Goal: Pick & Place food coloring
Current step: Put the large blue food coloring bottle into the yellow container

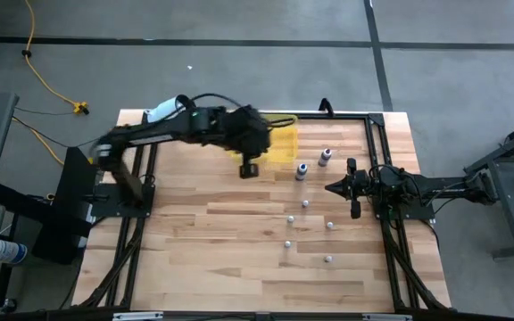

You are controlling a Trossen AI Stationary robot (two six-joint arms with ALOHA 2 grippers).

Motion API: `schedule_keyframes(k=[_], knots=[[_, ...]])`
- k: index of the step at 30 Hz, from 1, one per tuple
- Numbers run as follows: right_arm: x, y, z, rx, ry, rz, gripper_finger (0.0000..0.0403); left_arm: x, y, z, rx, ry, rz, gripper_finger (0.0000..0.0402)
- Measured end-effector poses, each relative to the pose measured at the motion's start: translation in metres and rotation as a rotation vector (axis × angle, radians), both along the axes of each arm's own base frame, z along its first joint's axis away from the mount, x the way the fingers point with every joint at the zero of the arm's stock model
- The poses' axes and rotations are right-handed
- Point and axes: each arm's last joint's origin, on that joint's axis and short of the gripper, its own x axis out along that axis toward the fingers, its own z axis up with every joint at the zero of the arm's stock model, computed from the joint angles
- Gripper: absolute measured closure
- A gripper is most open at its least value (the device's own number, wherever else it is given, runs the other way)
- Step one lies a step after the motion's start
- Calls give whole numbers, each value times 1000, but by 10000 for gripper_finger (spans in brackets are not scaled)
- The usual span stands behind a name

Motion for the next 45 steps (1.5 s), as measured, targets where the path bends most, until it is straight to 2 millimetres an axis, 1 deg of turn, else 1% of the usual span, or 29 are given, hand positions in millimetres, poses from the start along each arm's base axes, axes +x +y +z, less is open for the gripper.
schedule_keyframes(k=[2,9,12,15,18,23,27,30,36,39,43,45], knots=[[0,0,0,0,1,0,402,-20,-3,-17,-15,-35,-16,401],[0,0,0,0,1,1,402,-89,-15,-81,-54,-299,-92,401],[0,0,0,0,-1,0,402,-116,-18,-101,-117,-402,-58,401],[0,0,0,0,0,1,402,-143,-15,-116,-171,-477,10,401],[0,0,0,0,1,1,402,-166,-12,-126,-185,-516,54,401],[0,0,0,0,0,0,402,-200,-13,-139,-186,-574,43,401],[0,0,0,0,1,0,402,-224,-19,-153,-175,-635,30,401],[0,0,0,0,1,0,402,-237,-23,-165,-193,-672,18,401],[0,0,0,0,0,0,402,-252,-27,-186,-267,-727,12,401],[0,0,0,0,0,1,402,-253,-30,-192,-285,-768,-2,401],[0,0,0,0,0,0,402,-249,-36,-198,-280,-874,-71,401],[0,0,0,0,0,1,402,-247,-38,-201,-269,-888,-89,401]])
